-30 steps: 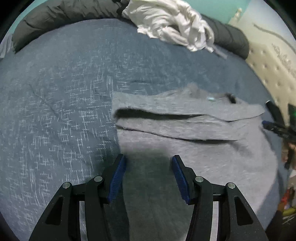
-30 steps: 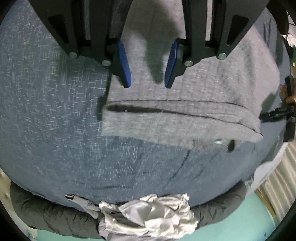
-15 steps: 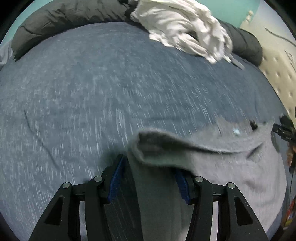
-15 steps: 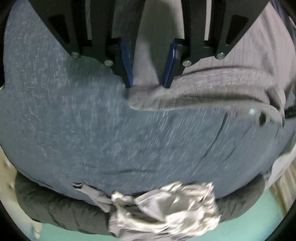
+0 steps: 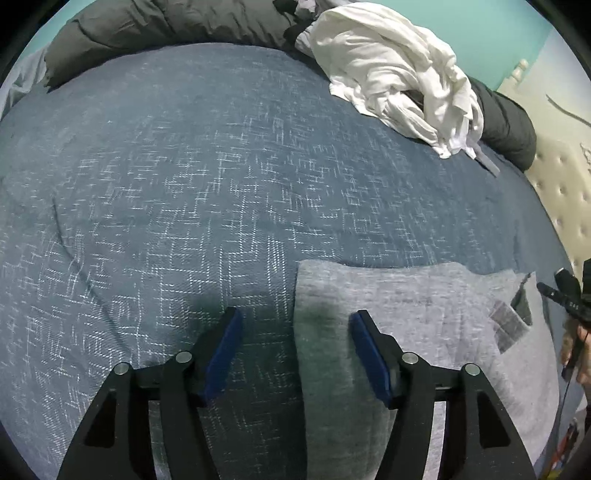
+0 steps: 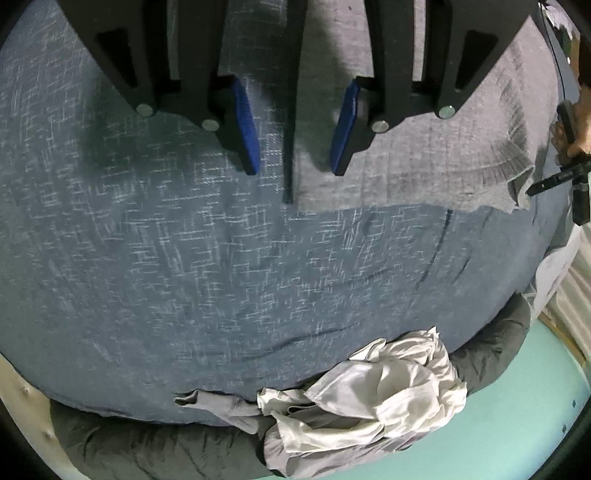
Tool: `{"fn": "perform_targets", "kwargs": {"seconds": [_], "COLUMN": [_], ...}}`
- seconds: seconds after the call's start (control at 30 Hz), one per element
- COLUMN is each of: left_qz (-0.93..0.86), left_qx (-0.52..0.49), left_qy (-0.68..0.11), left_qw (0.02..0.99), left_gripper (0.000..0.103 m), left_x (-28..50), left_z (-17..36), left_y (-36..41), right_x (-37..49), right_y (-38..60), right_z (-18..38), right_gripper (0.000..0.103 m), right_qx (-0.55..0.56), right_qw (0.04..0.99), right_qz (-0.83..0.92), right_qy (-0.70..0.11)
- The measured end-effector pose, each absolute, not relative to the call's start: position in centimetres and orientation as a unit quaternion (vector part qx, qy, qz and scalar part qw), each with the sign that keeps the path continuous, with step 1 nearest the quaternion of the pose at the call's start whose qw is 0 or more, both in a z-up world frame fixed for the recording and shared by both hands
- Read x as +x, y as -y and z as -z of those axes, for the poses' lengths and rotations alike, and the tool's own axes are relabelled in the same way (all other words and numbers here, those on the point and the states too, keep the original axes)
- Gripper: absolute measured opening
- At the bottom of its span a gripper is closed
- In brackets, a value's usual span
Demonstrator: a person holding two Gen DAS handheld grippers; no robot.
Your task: Fold clothes
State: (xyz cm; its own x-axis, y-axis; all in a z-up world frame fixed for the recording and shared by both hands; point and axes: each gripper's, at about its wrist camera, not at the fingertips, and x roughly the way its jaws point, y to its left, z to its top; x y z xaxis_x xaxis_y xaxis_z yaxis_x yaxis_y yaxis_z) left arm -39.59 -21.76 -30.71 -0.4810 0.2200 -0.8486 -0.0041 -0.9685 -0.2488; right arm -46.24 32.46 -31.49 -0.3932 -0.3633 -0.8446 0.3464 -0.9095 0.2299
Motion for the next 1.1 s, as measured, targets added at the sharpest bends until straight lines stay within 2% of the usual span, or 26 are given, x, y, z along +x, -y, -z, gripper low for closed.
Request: {"fn": "perform_targets", "kwargs": {"seconds": [0.1, 0.13, 0.17, 0.2, 0.27, 0.33, 0.47, 0.57, 0.7, 0.9, 1.07, 1.1], "left_qz": [-0.855, -0.855, -0.856, -0.856, -0.858, -0.861, -0.877, -0.884, -0.876, -0.863, -0.868, -0.87], "left_qx": [-0.502, -0.501, -0.5, -0.498, -0.493, -0.488, -0.462, -0.443, -0.454, -0.484, -0.481, -0.479], "left_qy": [0.104, 0.103, 0.102, 0.102, 0.1, 0.098, 0.093, 0.121, 0.145, 0.126, 0.115, 0.11], "left_qw": [0.08, 0.084, 0.089, 0.093, 0.1, 0.104, 0.091, 0.083, 0.072, 0.068, 0.054, 0.047], "left_gripper": [0.063, 0.047, 0.032, 0.027, 0.01, 0.004, 0.003, 0.003, 0.003, 0.004, 0.014, 0.019], "left_x": [-39.6, -39.5, -39.4, -39.3, -39.1, -38.9, -38.3, -38.0, -38.4, -39.5, -38.6, -38.1], "left_z": [30.5, 30.5, 30.4, 30.3, 30.3, 30.2, 28.4, 27.0, 27.6, 29.9, 29.6, 29.2], "left_y": [21.4, 21.3, 21.1, 20.9, 20.7, 20.5, 21.1, 22.9, 24.4, 22.6, 22.7, 22.9], "right_x": [-46.1, -46.0, -46.0, -45.9, -45.5, -45.1, -45.0, -45.6, -46.3, -46.9, -46.3, -45.8], "right_y": [-31.5, -31.3, -31.0, -30.8, -30.3, -30.2, -32.2, -34.0, -34.3, -33.5, -35.2, -35.4], "right_z": [31.6, 31.6, 31.6, 31.7, 31.8, 31.5, 29.8, 28.9, 29.7, 31.6, 31.2, 30.7], "right_gripper": [0.039, 0.036, 0.026, 0.019, 0.007, 0.003, 0.002, 0.002, 0.002, 0.003, 0.005, 0.007], "right_qx": [0.503, 0.501, 0.499, 0.497, 0.491, 0.479, 0.449, 0.435, 0.453, 0.479, 0.479, 0.474], "right_qw": [0.222, 0.226, 0.23, 0.235, 0.243, 0.245, 0.213, 0.182, 0.165, 0.152, 0.143, 0.141], "right_qz": [0.835, 0.835, 0.835, 0.835, 0.836, 0.842, 0.868, 0.882, 0.876, 0.865, 0.866, 0.869], "right_qy": [-0.008, -0.009, -0.01, -0.013, -0.024, -0.029, -0.01, 0.001, 0.0, -0.007, 0.021, 0.018]}}
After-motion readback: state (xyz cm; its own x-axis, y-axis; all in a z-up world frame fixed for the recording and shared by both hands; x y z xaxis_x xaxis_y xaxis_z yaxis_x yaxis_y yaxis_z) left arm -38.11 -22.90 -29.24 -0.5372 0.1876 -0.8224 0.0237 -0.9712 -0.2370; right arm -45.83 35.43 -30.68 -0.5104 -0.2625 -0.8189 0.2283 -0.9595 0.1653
